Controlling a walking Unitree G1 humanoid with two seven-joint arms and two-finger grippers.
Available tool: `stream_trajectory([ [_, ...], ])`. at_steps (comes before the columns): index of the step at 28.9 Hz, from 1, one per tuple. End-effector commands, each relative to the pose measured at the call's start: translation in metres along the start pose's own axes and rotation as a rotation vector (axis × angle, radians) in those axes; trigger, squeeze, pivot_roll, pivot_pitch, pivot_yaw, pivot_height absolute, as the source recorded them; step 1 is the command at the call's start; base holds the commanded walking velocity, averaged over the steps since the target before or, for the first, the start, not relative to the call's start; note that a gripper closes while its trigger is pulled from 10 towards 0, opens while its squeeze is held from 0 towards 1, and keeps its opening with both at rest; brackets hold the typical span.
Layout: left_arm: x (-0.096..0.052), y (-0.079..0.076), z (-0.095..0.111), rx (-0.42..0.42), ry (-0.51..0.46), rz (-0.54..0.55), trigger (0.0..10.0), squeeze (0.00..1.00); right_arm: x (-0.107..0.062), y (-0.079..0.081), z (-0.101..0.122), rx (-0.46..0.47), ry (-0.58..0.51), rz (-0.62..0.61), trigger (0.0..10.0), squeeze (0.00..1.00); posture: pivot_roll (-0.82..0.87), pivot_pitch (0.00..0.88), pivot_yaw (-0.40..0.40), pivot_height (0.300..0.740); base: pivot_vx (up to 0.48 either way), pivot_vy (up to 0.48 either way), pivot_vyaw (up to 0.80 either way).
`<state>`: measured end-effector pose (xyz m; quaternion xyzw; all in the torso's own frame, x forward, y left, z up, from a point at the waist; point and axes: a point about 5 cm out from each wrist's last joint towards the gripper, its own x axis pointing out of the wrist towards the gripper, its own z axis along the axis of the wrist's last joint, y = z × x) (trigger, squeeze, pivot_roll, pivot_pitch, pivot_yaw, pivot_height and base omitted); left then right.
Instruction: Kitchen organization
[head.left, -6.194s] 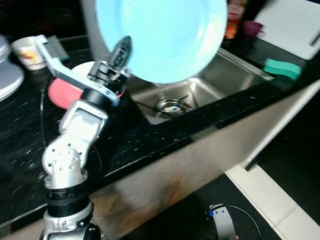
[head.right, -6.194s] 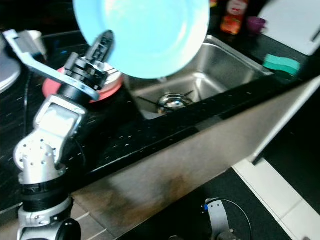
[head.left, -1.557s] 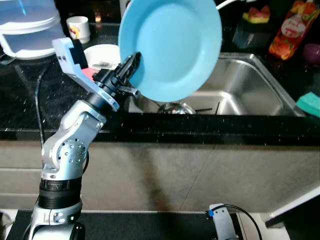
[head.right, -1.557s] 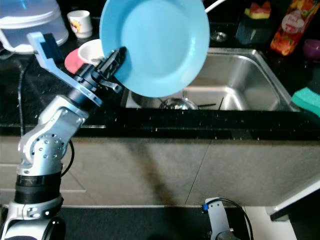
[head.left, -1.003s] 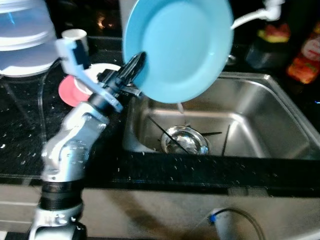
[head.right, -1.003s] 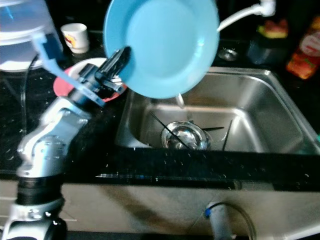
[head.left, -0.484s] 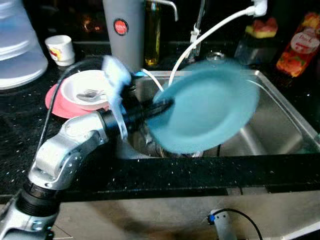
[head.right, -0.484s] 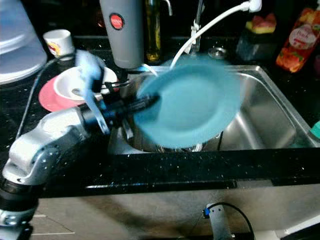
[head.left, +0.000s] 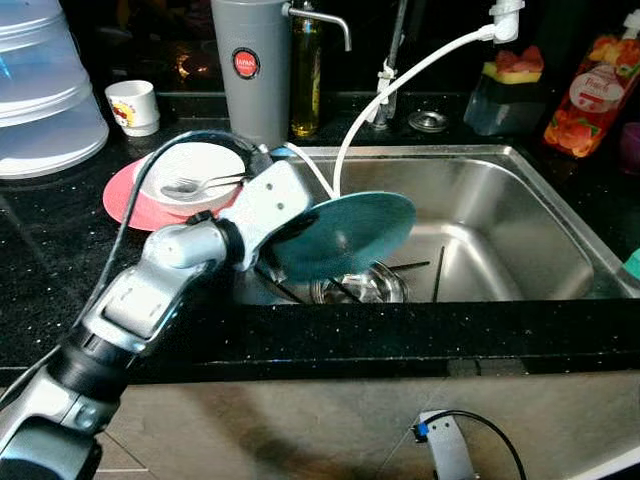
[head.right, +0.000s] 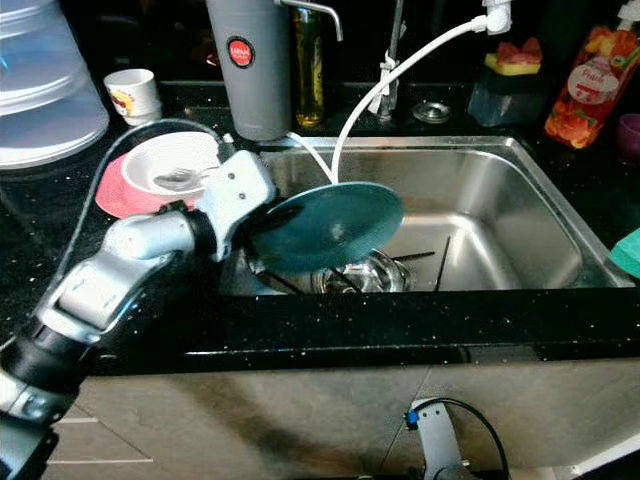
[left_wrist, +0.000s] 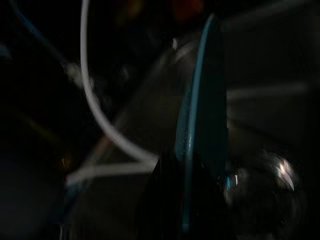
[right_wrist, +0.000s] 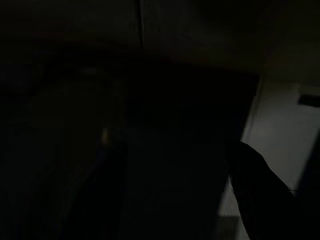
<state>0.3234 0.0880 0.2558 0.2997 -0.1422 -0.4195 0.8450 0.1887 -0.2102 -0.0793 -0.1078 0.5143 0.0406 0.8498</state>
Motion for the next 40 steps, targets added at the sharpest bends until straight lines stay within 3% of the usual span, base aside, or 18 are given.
stream_trajectory([
  [1,0.005,-0.002,0.002,0.012,-0.035,-0.007,10.0,0.00,0.000,0.000,-0.002,-0.018,0.024,0.008,10.0,0.00,0.01,0.091,-0.007,0.740,0.000,0.000,0.00],
  [7,0.013,-0.011,-0.004,-0.010,-0.067,-0.029,10.0,0.00,0.000,0.000,-0.003,-0.013,0.027,0.012,10.0,0.00,0.01,0.104,-0.008,0.740,0.000,0.000,0.00],
  [12,0.020,-0.014,-0.021,-0.035,-0.053,-0.003,10.0,0.00,0.000,0.000,-0.004,-0.017,0.035,0.014,10.0,0.00,0.00,0.112,-0.011,0.740,0.000,0.000,0.00],
  [13,0.022,-0.013,-0.024,-0.033,-0.046,0.010,10.0,0.40,0.000,0.000,-0.005,-0.017,0.036,0.014,10.0,0.00,0.00,0.113,-0.013,0.740,0.000,0.000,0.00],
  [14,0.023,-0.012,-0.026,-0.029,-0.042,0.018,10.0,0.40,0.000,0.000,-0.005,-0.017,0.036,0.014,10.0,0.00,0.00,0.113,-0.013,0.740,0.000,0.000,0.00],
  [15,0.024,-0.012,-0.027,-0.035,-0.042,0.021,10.0,1.00,0.000,0.000,-0.005,-0.017,0.037,0.014,10.0,0.00,0.00,0.116,-0.013,0.740,0.000,0.000,0.00],
  [24,0.027,-0.012,-0.025,-0.073,-0.078,0.014,10.0,1.00,0.000,0.001,-0.006,-0.011,0.039,0.012,10.0,0.00,-0.01,0.122,-0.011,0.740,0.000,0.000,0.00],
  [30,0.021,0.004,-0.007,-0.218,-0.226,0.055,10.0,1.00,0.000,0.000,-0.004,-0.008,0.031,0.008,10.0,0.00,-0.01,0.123,-0.011,0.740,0.000,0.000,0.00],
  [31,0.018,0.008,0.000,-0.273,-0.282,0.066,10.0,0.68,0.000,0.000,-0.004,-0.008,0.029,0.007,10.0,0.00,-0.01,0.123,-0.012,0.740,0.000,0.000,0.00],
  [32,0.015,0.011,0.006,-0.310,-0.321,0.072,10.0,0.68,0.000,0.000,-0.004,-0.007,0.028,0.006,10.0,0.00,0.00,0.122,-0.013,0.740,0.000,0.000,0.00],
  [33,0.011,0.015,0.015,-0.363,-0.386,0.075,10.0,0.00,0.000,0.000,-0.004,-0.008,0.027,0.005,10.0,0.00,0.00,0.122,-0.013,0.740,0.000,0.000,0.00],
  [34,0.011,0.015,0.015,-0.363,-0.386,0.075,10.0,0.00,0.000,0.000,-0.004,-0.008,0.027,0.005,10.0,0.00,0.00,0.122,-0.013,0.740,0.000,0.000,0.00],
  [37,-0.010,0.029,0.054,-0.489,-0.631,0.033,10.0,0.00,0.000,0.000,-0.003,-0.010,0.023,0.003,10.0,0.00,0.01,0.119,-0.014,0.740,0.000,0.000,0.00],
  [40,-0.019,0.036,0.069,-0.499,-0.712,0.026,10.0,0.00,0.000,0.000,-0.002,-0.009,0.021,0.002,10.0,0.00,0.01,0.124,-0.016,0.740,0.000,0.000,0.00],
])
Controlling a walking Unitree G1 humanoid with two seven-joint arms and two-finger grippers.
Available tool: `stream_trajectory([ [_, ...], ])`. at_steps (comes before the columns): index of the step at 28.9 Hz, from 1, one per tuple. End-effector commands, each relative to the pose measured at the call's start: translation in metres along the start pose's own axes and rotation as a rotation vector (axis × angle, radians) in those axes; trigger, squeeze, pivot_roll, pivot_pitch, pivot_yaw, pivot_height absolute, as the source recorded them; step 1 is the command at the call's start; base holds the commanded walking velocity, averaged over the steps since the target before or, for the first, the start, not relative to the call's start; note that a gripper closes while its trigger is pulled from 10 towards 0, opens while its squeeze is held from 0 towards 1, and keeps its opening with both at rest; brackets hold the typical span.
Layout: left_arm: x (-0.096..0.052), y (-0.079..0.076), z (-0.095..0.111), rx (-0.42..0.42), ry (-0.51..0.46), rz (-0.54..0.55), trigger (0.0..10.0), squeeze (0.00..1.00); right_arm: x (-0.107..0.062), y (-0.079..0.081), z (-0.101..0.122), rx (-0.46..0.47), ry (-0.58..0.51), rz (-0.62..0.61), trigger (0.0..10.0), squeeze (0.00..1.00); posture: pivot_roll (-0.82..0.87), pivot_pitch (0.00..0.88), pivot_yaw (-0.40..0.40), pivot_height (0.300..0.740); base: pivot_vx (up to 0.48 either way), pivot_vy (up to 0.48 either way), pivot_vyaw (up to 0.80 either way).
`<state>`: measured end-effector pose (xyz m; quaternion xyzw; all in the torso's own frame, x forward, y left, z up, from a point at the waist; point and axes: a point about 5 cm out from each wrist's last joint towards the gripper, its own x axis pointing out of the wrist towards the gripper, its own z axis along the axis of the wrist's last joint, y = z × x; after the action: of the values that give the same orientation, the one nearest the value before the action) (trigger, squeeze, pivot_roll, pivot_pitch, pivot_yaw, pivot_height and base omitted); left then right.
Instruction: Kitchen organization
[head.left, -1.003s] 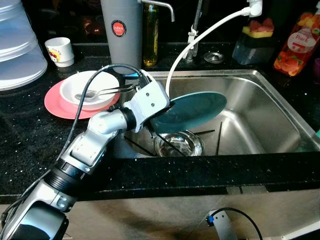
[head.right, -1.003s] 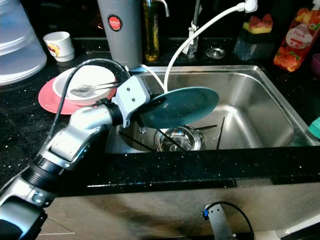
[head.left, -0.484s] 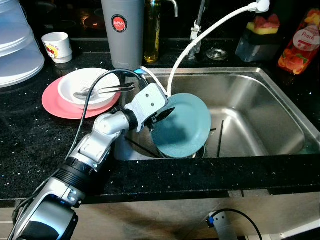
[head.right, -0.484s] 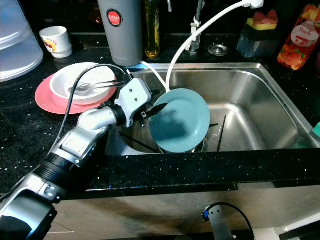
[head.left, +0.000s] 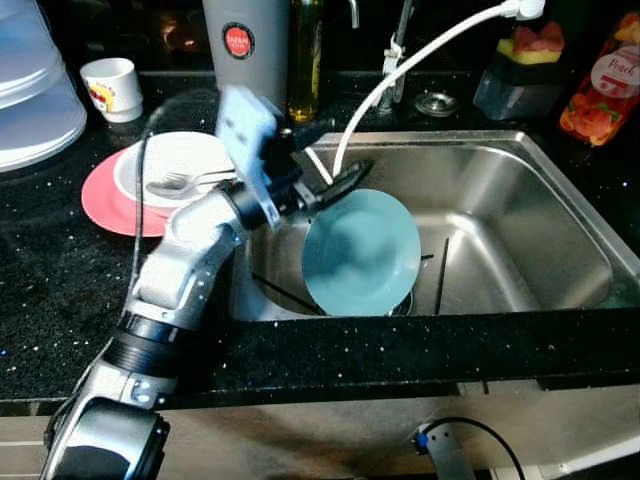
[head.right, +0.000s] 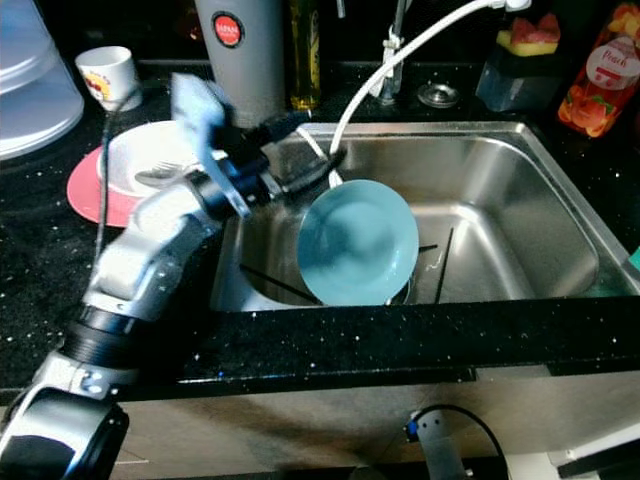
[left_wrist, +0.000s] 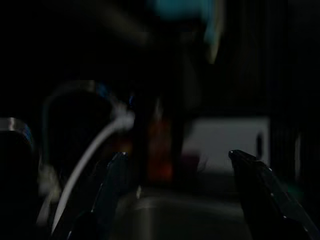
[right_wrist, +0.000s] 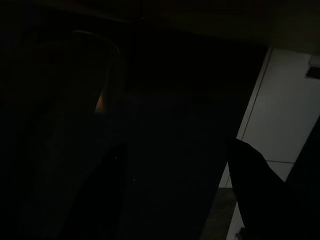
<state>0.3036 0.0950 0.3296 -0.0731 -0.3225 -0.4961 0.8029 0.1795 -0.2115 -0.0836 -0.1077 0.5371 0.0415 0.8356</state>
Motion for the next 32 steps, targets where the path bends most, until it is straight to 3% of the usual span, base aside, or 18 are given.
stream_trajectory([
  [1,0.003,-0.004,0.012,-0.043,-0.056,-0.032,10.0,0.00,0.000,-0.001,0.008,-0.008,-0.034,-0.007,10.0,0.00,0.01,0.120,-0.016,0.740,0.000,0.000,0.00],
  [5,0.003,-0.010,0.037,-0.113,-0.160,-0.080,10.0,0.00,0.000,-0.001,0.009,-0.006,-0.043,-0.015,10.0,0.00,0.01,0.118,-0.014,0.740,0.000,0.000,0.00],
  [12,-0.009,-0.013,0.039,-0.012,-0.018,-0.068,10.0,0.00,0.000,-0.002,0.009,-0.003,-0.051,-0.019,10.0,0.00,0.01,0.104,-0.009,0.740,0.000,0.000,0.00],
  [14,-0.017,-0.012,0.032,0.096,0.096,-0.039,10.0,0.00,0.000,-0.002,0.009,-0.003,-0.054,-0.022,10.0,0.00,0.02,0.098,-0.009,0.740,0.000,0.000,0.00],
  [16,-0.029,-0.007,0.025,0.263,0.252,0.027,10.0,0.00,0.000,-0.002,0.009,-0.004,-0.057,-0.022,10.0,0.00,0.03,0.091,-0.012,0.740,0.000,0.000,0.00],
  [19,-0.038,0.000,0.020,0.463,0.410,0.076,10.0,0.00,0.000,-0.003,0.008,-0.014,-0.053,-0.019,10.0,0.00,0.04,0.081,-0.016,0.740,0.000,0.000,0.00],
  [22,-0.039,0.001,0.019,0.511,0.438,0.077,10.0,0.00,0.000,-0.003,0.008,-0.014,-0.052,-0.020,10.0,0.00,0.04,0.081,-0.016,0.740,0.000,0.000,0.00],
  [23,-0.038,0.002,0.023,0.598,0.463,0.090,10.0,0.00,0.000,-0.003,0.008,-0.016,-0.052,-0.018,10.0,0.00,0.05,0.083,-0.023,0.740,0.000,0.000,0.00],
  [26,-0.038,0.002,0.025,0.673,0.479,0.111,10.0,0.00,0.000,-0.002,0.010,-0.016,-0.054,-0.014,10.0,0.00,0.05,0.080,-0.024,0.740,0.000,0.000,0.00],
  [32,-0.040,0.001,0.015,0.717,0.503,0.125,10.0,0.00,0.000,0.000,0.012,-0.030,-0.067,0.015,10.0,0.00,0.05,0.077,-0.020,0.740,0.000,0.000,0.13],
])
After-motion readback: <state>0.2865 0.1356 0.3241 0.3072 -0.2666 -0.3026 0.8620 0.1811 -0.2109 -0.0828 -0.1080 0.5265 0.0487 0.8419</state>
